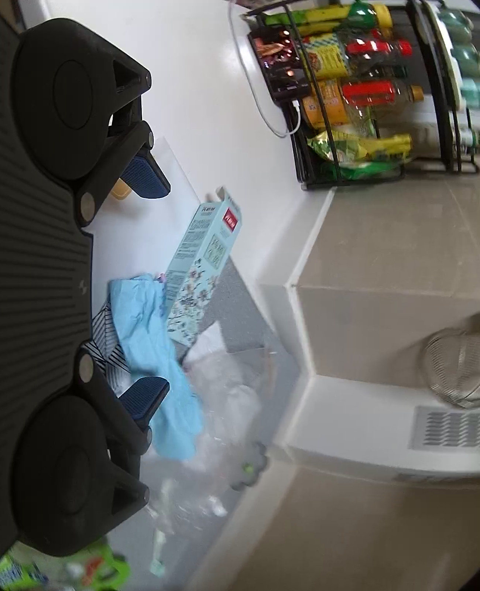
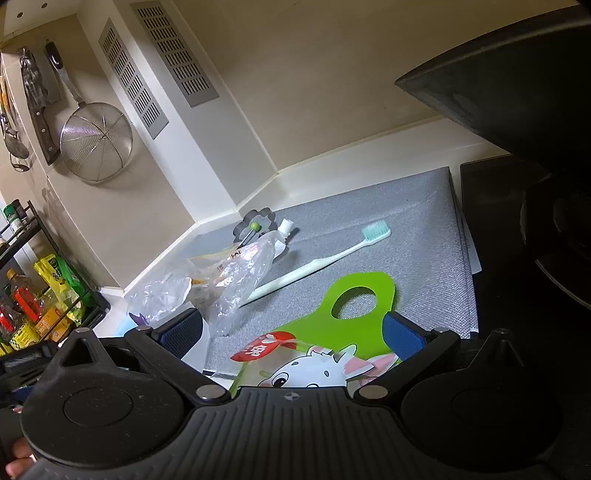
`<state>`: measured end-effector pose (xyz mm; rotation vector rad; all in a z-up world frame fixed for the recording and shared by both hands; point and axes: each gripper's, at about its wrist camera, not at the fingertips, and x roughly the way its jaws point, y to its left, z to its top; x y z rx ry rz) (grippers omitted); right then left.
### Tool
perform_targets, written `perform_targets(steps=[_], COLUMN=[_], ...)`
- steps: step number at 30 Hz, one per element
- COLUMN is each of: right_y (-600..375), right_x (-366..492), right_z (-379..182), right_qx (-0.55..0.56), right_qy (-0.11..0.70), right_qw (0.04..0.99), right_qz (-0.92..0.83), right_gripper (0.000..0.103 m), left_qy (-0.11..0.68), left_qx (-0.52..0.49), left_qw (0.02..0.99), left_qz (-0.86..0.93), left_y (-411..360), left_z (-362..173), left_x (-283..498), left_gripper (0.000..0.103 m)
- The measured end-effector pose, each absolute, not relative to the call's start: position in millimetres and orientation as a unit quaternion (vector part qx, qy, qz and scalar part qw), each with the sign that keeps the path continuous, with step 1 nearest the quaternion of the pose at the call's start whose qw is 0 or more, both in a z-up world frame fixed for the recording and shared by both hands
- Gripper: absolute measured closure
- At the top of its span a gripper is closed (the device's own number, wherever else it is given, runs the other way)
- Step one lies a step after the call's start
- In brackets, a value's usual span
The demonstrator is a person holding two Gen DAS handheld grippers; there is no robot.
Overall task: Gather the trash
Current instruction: 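Carry the green bag with the right gripper while moving the left gripper toward the blue glove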
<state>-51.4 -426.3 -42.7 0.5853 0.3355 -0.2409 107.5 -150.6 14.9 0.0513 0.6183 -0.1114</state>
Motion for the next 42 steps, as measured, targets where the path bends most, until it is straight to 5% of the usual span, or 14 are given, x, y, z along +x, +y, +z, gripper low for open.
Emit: perform_targets(steps=[7, 14, 29, 42], right_y=[-428, -426, -426, -428], right_x=[-53, -54, -52, -54], right_z=[-42, -41, -42, -41], right_qx=[0.291, 0.287, 0.287, 0.288], right_qy=[0.161, 0.158, 0.166, 0.159], right_qw=[0.936, 0.937, 0.936, 0.937], right_qz=[-0.119, -0.119, -0.119, -0.121], right_gripper=[0.000, 0.000, 0.000, 0.000], left_qy=[0.323, 0.262, 0.378, 0.334], left_qx=[0.124, 0.058, -0.004, 0.061], left_qw=[0.931, 0.948, 0.882, 0.902], left_qz=[-0.116, -0.172, -0.282, -0.267], left_y=[-156, -159, -153, -148], left_z=[-14, 14, -6, 6], left_x=[98, 94, 114, 104], left_gripper=[0.000, 0.000, 0.000, 0.000])
